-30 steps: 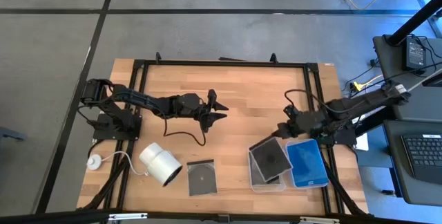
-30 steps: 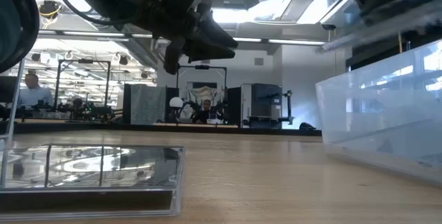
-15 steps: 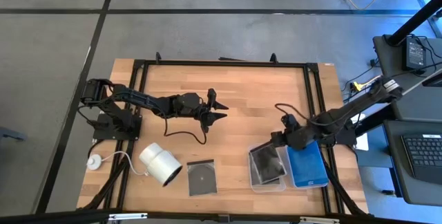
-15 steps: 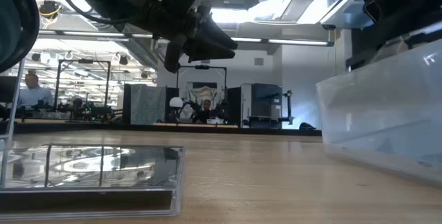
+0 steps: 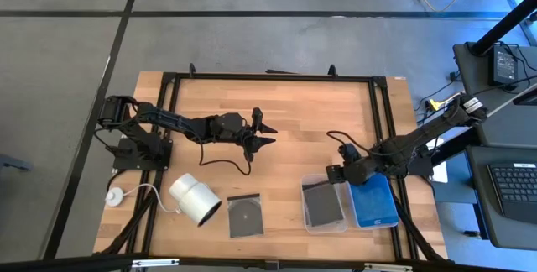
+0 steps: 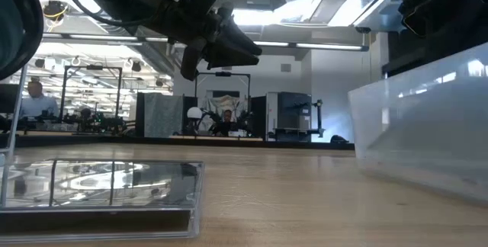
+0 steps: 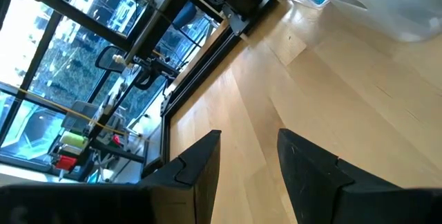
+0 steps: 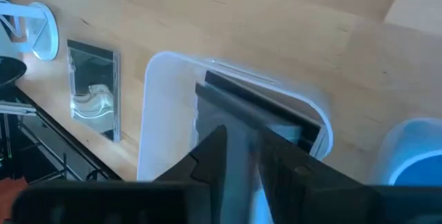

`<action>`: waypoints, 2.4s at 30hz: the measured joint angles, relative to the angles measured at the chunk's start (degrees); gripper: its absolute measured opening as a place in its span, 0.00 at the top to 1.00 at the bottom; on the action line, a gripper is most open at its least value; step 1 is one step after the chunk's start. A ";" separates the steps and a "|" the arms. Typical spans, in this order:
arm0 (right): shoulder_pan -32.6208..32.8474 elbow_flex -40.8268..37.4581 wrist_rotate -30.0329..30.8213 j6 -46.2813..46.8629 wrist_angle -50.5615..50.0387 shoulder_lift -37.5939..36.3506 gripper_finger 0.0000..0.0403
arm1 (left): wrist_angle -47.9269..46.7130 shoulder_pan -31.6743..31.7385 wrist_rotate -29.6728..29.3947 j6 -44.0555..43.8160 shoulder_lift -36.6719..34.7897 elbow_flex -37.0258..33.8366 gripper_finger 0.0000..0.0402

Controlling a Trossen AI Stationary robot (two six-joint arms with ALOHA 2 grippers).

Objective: Pick & place jewel cases by type
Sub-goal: Put the top black CD case into the left transparent bin, then put the black CD case into the left transparent bin

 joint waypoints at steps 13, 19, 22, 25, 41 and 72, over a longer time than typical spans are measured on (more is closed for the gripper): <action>-0.09 0.00 9.49 -7.95 -2.73 -8.64 0.65 | -1.58 -0.57 0.85 -2.59 0.00 0.00 0.65; -3.07 0.05 24.44 -44.38 10.12 -11.57 0.65 | -1.66 -2.19 2.86 -10.51 0.00 0.00 0.65; -7.81 0.07 20.57 -62.04 17.82 -10.07 0.65 | -1.68 -3.06 2.98 -13.41 0.00 0.00 0.65; -13.86 0.04 11.45 -75.66 23.02 -7.55 0.65 | -1.68 -3.98 2.97 -15.64 0.00 0.00 0.65; -37.30 0.04 -25.94 -110.02 55.11 18.29 0.65 | -7.80 -11.71 2.08 -33.19 -0.02 0.55 0.65; -42.86 -0.02 -27.10 -112.73 55.82 25.75 0.65 | -42.41 -23.84 -7.37 -42.16 8.01 10.88 0.65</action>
